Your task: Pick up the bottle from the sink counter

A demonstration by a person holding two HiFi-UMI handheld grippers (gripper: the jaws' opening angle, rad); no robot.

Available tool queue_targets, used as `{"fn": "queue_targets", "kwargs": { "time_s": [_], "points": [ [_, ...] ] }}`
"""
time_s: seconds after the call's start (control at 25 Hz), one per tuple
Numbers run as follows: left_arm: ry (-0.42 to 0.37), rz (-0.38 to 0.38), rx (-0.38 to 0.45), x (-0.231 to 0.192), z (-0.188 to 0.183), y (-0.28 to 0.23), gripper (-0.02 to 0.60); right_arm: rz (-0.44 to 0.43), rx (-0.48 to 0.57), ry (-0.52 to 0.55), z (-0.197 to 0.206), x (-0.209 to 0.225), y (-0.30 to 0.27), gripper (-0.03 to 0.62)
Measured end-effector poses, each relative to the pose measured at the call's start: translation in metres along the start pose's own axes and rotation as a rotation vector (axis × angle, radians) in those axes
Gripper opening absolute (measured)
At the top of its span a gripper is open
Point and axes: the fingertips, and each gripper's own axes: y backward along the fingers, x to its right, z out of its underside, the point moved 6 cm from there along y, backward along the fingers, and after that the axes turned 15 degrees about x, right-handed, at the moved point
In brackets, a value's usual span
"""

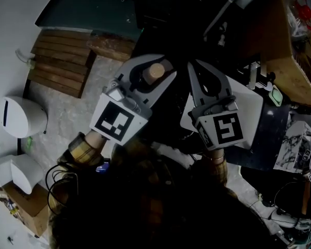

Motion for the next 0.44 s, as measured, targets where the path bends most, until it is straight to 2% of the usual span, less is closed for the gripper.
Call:
{"fn": "queue_targets", "kwargs": {
  "time_s": [0.24,0.44],
  "points": [
    [-0.004,0.014,0.005,0.004,-0.002,0.001,0.127,-0.004,-0.025,0.016,0.004,0.001,0.009,0.015],
    [0.018,0.038,0.028,0.006,-0.009,-0.003,0.127,0.033,0.027,0.032,-0.012,0.005,0.015,0.015]
  ]
}}
